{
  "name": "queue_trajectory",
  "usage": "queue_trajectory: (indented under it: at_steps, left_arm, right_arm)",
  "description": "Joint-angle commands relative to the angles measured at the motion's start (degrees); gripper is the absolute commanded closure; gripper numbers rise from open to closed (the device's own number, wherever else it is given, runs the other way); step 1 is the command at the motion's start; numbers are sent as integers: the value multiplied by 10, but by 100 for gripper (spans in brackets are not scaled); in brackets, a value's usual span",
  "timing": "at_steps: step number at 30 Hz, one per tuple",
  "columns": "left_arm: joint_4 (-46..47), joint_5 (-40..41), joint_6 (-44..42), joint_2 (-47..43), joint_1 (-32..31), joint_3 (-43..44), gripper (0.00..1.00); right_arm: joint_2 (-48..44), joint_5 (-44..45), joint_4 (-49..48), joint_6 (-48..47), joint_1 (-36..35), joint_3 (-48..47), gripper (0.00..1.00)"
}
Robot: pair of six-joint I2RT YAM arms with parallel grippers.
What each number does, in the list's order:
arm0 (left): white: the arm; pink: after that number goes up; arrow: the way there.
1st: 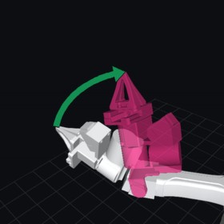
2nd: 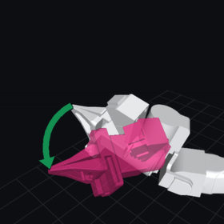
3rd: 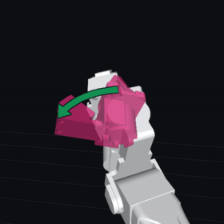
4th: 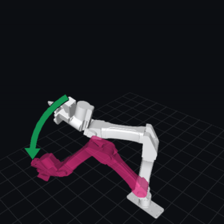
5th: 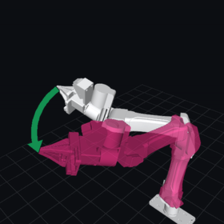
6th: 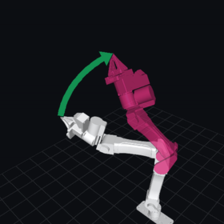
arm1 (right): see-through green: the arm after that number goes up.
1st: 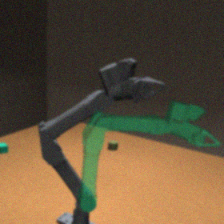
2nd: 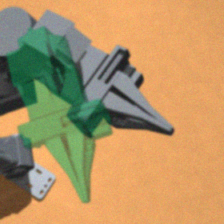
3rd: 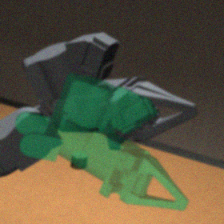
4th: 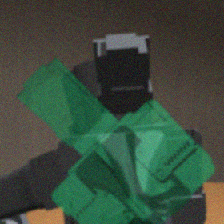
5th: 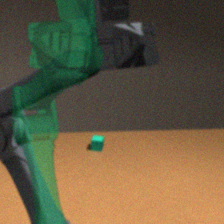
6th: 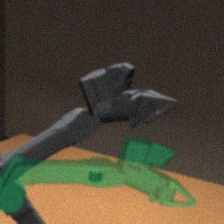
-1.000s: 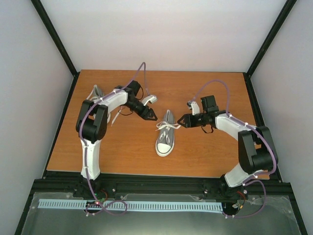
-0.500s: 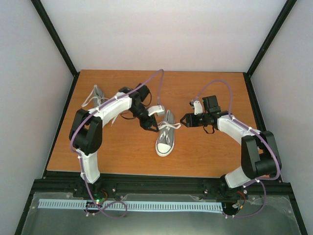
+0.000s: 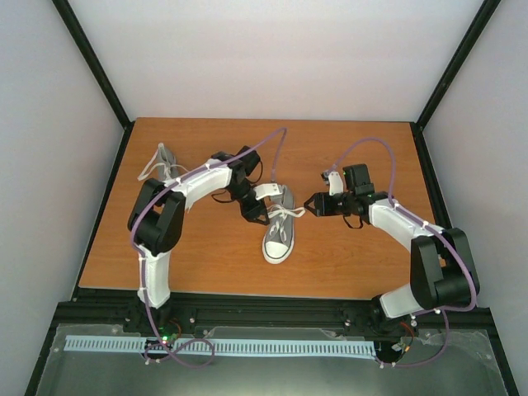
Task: Tie the shoes
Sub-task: Tie the shoelace on the shoe.
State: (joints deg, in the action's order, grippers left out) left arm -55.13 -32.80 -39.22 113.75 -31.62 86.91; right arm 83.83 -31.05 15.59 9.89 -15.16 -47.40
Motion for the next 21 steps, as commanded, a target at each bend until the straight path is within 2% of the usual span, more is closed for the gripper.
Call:
queue_trajectory:
  at_steps: [1, 9, 13, 15, 18, 21]
  left_arm:
    - [19, 0, 2, 18, -6, 29, 52]
    - [25, -28, 13, 28, -8, 46, 66]
    - [29, -25, 17, 32, -9, 47, 68]
    - [29, -27, 18, 33, -9, 48, 77]
    - [23, -31, 16, 33, -9, 49, 98]
    - [-2, -30, 2, 22, -9, 47, 99]
  right_arm:
    - [-18, 0, -12, 1, -4, 13, 49]
    - [-16, -2, -15, 3, -4, 18, 49]
    - [-15, -3, -14, 1, -4, 19, 49]
    - [-13, -4, -13, 0, -4, 19, 49]
    - [-13, -3, -13, -1, -4, 20, 49]
    - [-15, -1, -10, -3, -4, 20, 49]
